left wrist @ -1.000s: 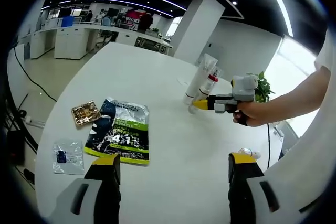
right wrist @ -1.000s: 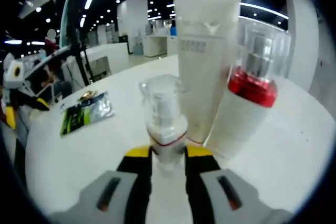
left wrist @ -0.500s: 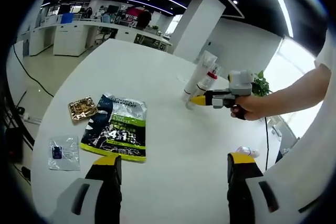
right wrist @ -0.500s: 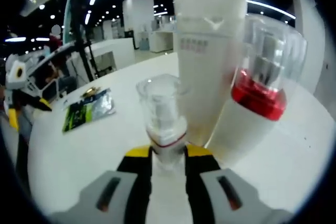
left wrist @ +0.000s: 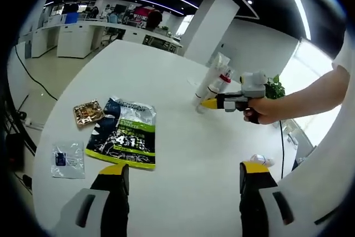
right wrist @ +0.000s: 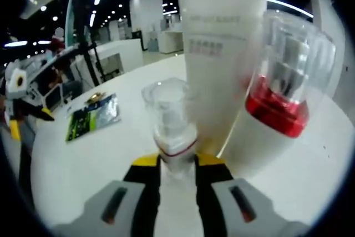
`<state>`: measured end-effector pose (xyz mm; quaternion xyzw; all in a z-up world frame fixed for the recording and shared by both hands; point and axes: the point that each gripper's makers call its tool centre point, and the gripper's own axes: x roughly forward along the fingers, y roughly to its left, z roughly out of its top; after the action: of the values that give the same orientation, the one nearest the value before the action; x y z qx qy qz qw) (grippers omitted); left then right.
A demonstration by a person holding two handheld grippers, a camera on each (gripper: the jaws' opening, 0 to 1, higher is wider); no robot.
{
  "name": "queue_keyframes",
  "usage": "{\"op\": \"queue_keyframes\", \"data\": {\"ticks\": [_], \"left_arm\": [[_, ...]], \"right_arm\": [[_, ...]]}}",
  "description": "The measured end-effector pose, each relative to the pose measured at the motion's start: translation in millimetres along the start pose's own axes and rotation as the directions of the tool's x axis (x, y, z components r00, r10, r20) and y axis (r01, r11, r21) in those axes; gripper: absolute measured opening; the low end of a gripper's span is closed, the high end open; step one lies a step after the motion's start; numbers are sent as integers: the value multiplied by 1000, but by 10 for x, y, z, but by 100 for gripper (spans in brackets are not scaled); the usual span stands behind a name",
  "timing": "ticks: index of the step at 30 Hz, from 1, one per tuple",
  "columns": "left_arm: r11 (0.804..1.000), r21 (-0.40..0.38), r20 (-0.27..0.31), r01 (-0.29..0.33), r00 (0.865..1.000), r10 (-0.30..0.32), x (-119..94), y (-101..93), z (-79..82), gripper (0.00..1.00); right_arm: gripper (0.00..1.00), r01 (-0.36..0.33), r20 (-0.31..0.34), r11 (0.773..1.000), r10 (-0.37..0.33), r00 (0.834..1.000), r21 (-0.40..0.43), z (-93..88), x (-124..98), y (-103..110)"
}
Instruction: Arrange the skincare products in the storage area until every visible bottle or jar stands upright without overlapping.
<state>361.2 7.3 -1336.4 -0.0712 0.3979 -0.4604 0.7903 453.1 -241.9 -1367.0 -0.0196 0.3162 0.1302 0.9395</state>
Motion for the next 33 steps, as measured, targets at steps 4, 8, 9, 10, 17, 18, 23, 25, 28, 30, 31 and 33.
{"op": "queue_keyframes", "data": {"ticks": [4,8,9,10,17,18,23,25,28,30,31,33], "left_arm": [[1000,0,5,1,1000,-1,4,-16,7,84],[1000,-1,9,0,1000,0,-1,-19,1,84],[1000,-1,9,0,1000,0,-2,-20,0,84],[1000,-2,10,-2,1000,2,-10,-26,-16,84],[1000,-9,15,-6,1000,6,-61,-43,-71,84],[1000,-9,15,-7,1000,7,-64,-43,-74,84],[1000,-17,30,-14,999,15,-129,-28,-90,83],[1000,-17,32,-15,999,16,-139,-26,-93,83],[1000,-18,35,-19,999,20,-186,-13,-122,83],[1000,-18,38,-20,999,20,-210,-12,-140,82],[1000,-19,39,-20,999,21,-221,-15,-153,82],[1000,-18,40,-19,999,20,-235,-20,-167,82]], "right_arm": [[23,4,-14,1000,-4,1000,10,-33,-22,-5],[23,8,-21,1000,-8,1000,18,-56,-49,-18],[23,9,-22,1000,-9,1000,16,-60,-52,-20],[23,12,-27,1000,-12,1000,25,-75,-63,-26],[23,23,-46,999,-21,999,31,-102,-82,-29],[23,25,-47,999,-23,999,31,-100,-82,-30],[22,44,-68,999,-42,997,26,-108,-78,-26],[22,54,-70,998,-51,996,40,-108,-83,-34],[22,73,-85,996,-69,994,46,-127,-101,-58],[22,75,-86,996,-71,994,52,-131,-119,-49],[22,77,-88,995,-72,994,57,-139,-136,-36],[22,76,-91,995,-71,993,58,-152,-156,-18]]}}
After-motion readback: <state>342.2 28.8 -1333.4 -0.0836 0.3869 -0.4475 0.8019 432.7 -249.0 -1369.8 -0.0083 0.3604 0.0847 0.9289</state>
